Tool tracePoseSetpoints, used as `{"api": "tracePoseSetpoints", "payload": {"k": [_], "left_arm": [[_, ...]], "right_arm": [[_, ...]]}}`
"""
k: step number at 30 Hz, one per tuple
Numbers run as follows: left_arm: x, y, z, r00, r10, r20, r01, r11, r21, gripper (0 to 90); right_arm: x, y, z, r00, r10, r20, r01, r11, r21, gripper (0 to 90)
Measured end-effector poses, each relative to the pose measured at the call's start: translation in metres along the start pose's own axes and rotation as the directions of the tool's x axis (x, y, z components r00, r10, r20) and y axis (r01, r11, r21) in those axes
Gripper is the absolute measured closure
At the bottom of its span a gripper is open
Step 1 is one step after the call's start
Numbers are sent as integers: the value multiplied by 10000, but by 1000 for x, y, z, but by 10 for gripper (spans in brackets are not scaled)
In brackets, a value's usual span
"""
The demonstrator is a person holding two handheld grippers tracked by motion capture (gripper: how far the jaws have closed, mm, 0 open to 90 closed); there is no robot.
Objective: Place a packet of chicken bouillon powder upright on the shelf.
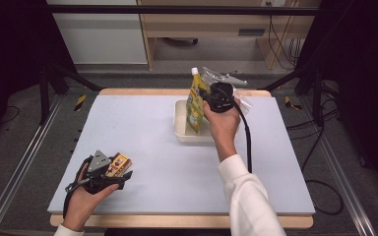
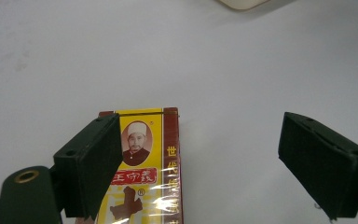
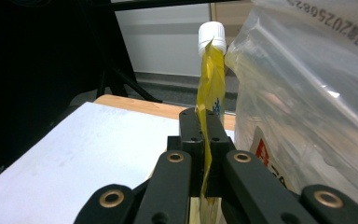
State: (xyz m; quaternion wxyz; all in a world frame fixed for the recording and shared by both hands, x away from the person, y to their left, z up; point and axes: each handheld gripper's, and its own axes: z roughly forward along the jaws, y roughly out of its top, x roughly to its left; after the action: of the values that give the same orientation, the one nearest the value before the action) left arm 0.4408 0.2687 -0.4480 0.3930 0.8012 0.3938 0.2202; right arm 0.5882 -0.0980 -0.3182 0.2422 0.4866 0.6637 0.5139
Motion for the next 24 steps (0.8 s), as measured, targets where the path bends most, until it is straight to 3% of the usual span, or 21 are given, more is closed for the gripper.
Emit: {"api": "tracePoseSetpoints", "payload": {"k": [24], "left_arm": [[-2, 0, 1, 9999, 119, 30, -120, 9999, 84, 133]], "right_arm": [[7, -23, 8, 9997, -121, -224, 129, 9992, 382, 900]]}}
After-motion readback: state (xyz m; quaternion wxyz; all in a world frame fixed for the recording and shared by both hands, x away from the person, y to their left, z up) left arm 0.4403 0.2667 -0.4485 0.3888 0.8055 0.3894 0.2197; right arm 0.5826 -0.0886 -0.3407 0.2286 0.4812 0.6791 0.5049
